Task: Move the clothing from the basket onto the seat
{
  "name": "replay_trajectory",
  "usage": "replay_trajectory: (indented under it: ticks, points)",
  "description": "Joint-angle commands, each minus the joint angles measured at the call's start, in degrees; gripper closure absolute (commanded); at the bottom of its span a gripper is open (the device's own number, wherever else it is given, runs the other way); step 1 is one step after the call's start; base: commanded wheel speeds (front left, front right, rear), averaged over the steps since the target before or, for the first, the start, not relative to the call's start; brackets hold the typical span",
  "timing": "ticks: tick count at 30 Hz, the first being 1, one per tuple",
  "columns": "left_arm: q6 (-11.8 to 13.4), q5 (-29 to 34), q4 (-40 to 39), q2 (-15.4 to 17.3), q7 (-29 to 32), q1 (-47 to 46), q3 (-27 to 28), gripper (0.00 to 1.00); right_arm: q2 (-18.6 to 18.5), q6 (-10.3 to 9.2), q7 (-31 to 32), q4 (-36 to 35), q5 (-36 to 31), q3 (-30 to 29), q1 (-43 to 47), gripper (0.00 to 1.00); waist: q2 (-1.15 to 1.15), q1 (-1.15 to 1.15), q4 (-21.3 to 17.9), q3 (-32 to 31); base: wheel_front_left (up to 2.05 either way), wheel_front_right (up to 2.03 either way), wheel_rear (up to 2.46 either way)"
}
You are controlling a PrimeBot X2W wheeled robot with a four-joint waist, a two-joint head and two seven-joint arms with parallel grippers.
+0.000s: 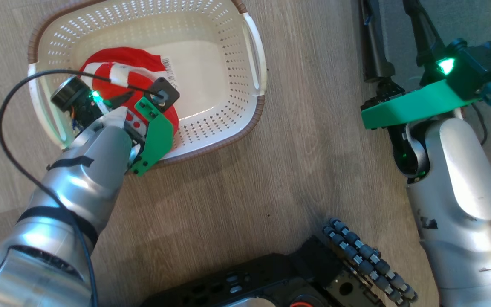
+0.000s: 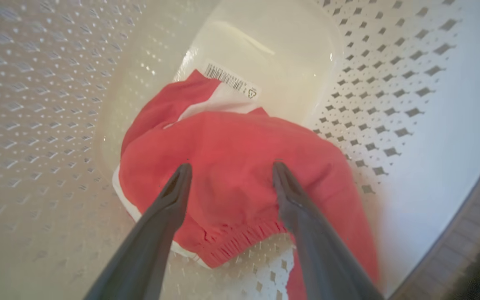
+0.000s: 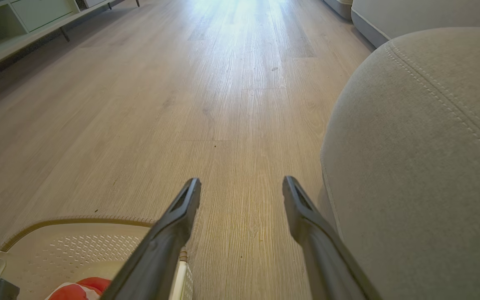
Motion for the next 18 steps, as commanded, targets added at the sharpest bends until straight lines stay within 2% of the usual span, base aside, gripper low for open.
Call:
replay_trajectory:
  ticks: [1, 7, 18]
  points:
    - [0.7, 0.8, 0.6, 0.2, 1.6, -0.7, -0.2, 0.00, 0.8, -0.01, -0.5, -1.7, 0.7, 1.1, 2.2, 0.00, 0.00, 0.00, -0.2, 0.2, 0.00, 0.00, 0.00]
    - [1.3, 3.1, 2.9, 0.1, 5.2, -1.8, -3.3, 0.00, 0.8, -0.01, -0.5, -1.7, 1.5, 1.9, 2.0, 0.00, 0.00, 0.00, -0.7, 0.9, 0.00, 0.00, 0.00]
    - [2.2, 6.3, 3.8, 1.8, 6.1, -3.9, -7.7, 0.00, 0.8, -0.01, -0.5, -2.6, 3.3, 3.1, 1.5, 0.00, 0.00, 0.00, -2.6, 3.6, 0.00, 0.00, 0.00]
